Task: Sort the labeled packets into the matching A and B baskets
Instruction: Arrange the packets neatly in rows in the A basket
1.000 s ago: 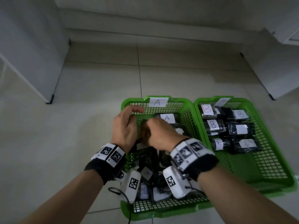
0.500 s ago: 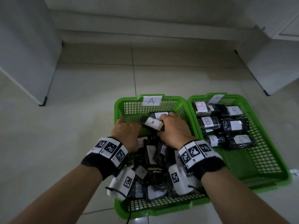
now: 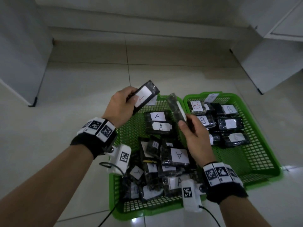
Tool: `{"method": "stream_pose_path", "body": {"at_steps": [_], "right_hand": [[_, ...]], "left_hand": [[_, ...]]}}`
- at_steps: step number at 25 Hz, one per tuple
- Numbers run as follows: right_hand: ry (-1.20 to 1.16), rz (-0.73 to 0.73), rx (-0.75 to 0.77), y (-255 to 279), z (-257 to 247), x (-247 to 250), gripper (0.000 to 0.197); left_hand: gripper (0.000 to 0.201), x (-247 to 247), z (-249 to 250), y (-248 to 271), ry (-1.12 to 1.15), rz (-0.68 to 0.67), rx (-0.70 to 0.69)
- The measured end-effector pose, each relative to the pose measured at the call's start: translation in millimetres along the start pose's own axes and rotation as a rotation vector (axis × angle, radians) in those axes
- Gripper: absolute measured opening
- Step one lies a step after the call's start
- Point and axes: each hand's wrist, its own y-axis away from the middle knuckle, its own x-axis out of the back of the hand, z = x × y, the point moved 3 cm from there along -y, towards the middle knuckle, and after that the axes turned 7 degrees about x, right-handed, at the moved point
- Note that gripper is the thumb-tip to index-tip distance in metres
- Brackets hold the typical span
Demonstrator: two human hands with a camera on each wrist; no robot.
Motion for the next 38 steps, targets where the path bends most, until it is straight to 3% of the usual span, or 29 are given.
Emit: {"method": "stream_pose_path", "body": {"at_steps": [4, 9, 13, 16, 20, 24, 26, 29, 32, 34, 38], "right_hand": [[-0.163, 0.041, -0.05, 2.3, -0.4, 3.2, 0.015], [-0.3, 0.051, -0.118, -3.7, 2.2, 4.3, 0.018], [-0.464, 0.12, -0.193, -11.6, 6.4, 8.7, 0.028], [-0.48, 0.107, -0.202, -13.2, 8.5, 8.9, 0.03], [-0.419, 0.067, -0.179, -13.4, 10.5, 8.4, 0.031], [-0.379, 0.037, -0.174, -12.8, 9.7, 8.1, 0.031], [-0.302, -0.018, -0.169, -10.9, 3.3, 6.0, 0.027], [0.012, -0.178, -0.098, -10.3, -11.0, -0.5, 0.018], [0.162, -0.224, 0.006, -21.2, -25.9, -7.6, 0.044], [0.138, -0.32, -0.017, -31.6, -30.3, -19.5, 0.045], [0.327, -0.594, -0.113, -47.5, -20.6, -44.9, 0.05]], "left_hand": [[0.039, -7.3, -9.1, -2.3, -0.021, -0.036, -0.059], [0.03, -16.2, -29.7, 0.9, -0.004, 0.001, -0.096], [0.05, -21.8, -31.2, 3.2, -0.271, -0.008, -0.166], [0.049, -24.8, -31.4, 6.8, -0.479, -0.001, -0.161], [0.044, -29.2, -26.6, 6.5, -0.797, -0.101, -0.084], [0.055, -32.0, -27.8, 4.3, -0.785, -0.102, -0.058], [0.056, -30.2, -29.3, 4.2, -0.696, -0.075, -0.08], [0.05, -29.9, -29.7, 6.2, -0.683, -0.094, -0.096], [0.043, -28.6, -29.5, 5.4, -0.696, -0.084, -0.082], [0.031, -28.0, -27.6, 5.4, -0.696, -0.065, -0.08], [0.013, -28.3, -28.3, 3.3, -0.733, -0.07, -0.051]]}}
